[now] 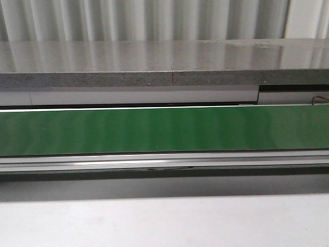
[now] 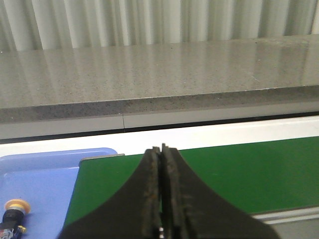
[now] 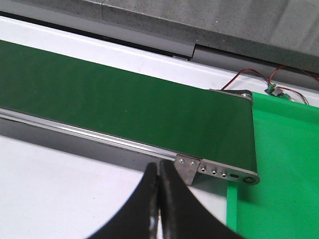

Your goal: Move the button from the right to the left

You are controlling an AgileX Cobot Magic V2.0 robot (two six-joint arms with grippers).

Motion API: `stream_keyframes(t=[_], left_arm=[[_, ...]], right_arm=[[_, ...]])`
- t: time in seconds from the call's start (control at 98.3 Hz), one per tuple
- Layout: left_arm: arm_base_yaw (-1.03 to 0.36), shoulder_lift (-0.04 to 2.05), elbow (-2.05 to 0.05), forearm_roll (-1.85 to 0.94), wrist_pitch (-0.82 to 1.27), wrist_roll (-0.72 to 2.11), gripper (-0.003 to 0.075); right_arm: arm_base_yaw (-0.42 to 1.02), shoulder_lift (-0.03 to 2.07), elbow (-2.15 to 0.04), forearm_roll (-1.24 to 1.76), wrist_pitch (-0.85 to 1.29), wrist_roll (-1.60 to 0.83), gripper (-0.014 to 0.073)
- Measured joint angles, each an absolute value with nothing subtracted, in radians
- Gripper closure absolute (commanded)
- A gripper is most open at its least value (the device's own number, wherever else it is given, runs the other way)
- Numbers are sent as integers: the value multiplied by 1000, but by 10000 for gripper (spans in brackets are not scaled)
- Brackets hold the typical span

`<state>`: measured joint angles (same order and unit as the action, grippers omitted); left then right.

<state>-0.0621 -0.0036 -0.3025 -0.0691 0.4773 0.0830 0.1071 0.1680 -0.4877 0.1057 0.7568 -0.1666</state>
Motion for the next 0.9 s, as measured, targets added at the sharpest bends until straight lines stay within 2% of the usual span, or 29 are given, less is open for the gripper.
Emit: stream_keyframes(t=[0.254,0.366,0.895], left_arm=[[-62,-4,-121,-69,115,83,741],[-53,-4,-42,-71,21,83,741],[-40,-4,4,-29,213,83,741]], right_arm=[[107,166,-488,106,757,-167,659],[107,166,-488,106,757,-167,659],[107,166,-488,106,757,-167,659]])
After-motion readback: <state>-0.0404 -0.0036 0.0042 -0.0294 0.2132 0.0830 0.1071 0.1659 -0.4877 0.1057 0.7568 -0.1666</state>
